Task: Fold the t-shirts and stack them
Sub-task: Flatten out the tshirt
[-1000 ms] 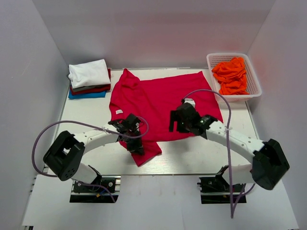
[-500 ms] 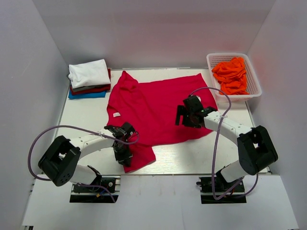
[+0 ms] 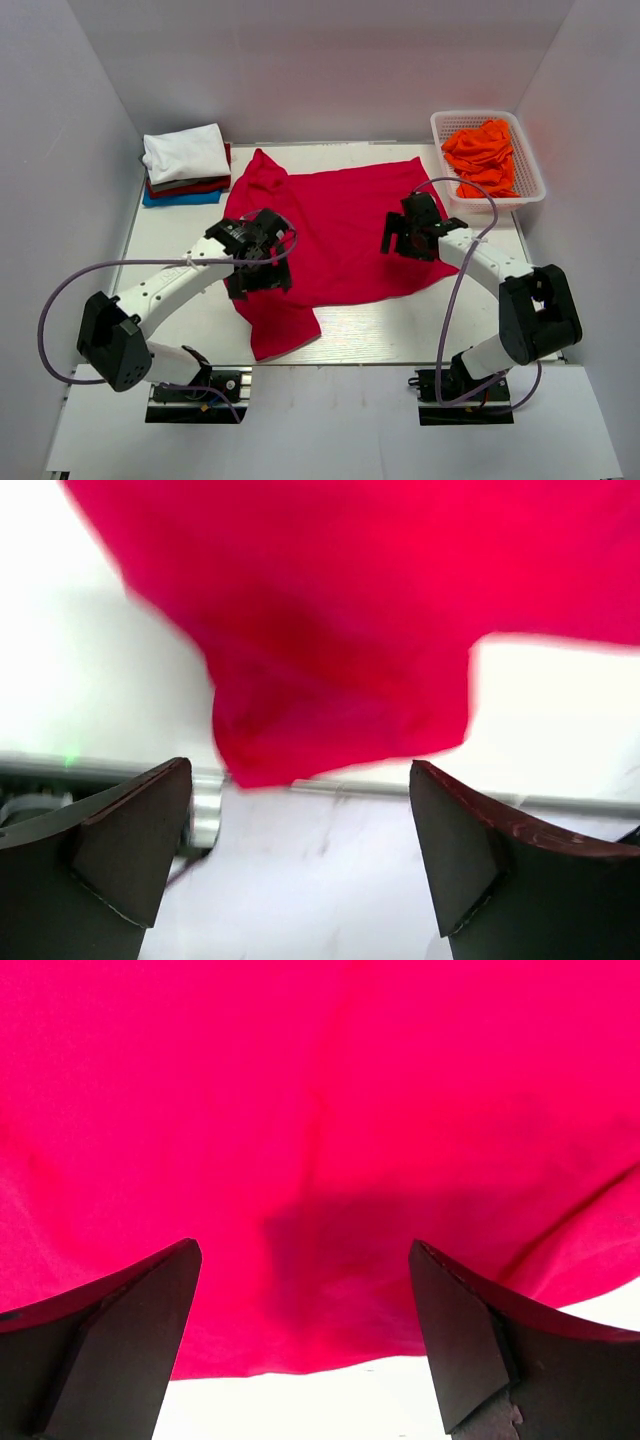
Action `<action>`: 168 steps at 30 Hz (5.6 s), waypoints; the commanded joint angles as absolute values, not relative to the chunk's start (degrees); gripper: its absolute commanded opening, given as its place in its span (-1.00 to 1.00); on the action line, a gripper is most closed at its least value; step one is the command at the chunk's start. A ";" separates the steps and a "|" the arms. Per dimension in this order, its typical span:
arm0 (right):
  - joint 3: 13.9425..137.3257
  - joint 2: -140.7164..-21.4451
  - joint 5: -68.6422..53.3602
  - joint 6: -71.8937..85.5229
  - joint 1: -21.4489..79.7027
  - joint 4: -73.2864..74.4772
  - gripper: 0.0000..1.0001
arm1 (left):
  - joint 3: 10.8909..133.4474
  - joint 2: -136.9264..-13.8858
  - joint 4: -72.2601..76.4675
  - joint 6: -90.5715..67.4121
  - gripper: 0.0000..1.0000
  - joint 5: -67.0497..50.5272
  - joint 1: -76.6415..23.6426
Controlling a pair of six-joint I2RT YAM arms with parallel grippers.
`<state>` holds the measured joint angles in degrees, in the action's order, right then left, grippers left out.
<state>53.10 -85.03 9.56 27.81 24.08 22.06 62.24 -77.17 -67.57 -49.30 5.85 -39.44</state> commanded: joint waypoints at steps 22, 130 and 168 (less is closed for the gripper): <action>59.15 -98.26 1.76 18.63 13.54 22.31 0.81 | 109.14 -130.68 -53.25 -30.50 1.00 13.89 -12.40; 101.05 -121.98 -0.26 13.10 12.39 22.41 0.81 | 118.20 -139.12 -17.56 -24.79 1.00 7.57 -12.31; 110.57 -122.90 3.25 2.90 13.44 23.47 0.81 | 129.38 -137.14 -22.24 -21.89 1.00 -7.29 -6.32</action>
<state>109.45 -132.55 5.28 6.22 12.03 25.85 127.24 -146.34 -21.85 -23.79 -4.45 -5.56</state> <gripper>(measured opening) 0.904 0.997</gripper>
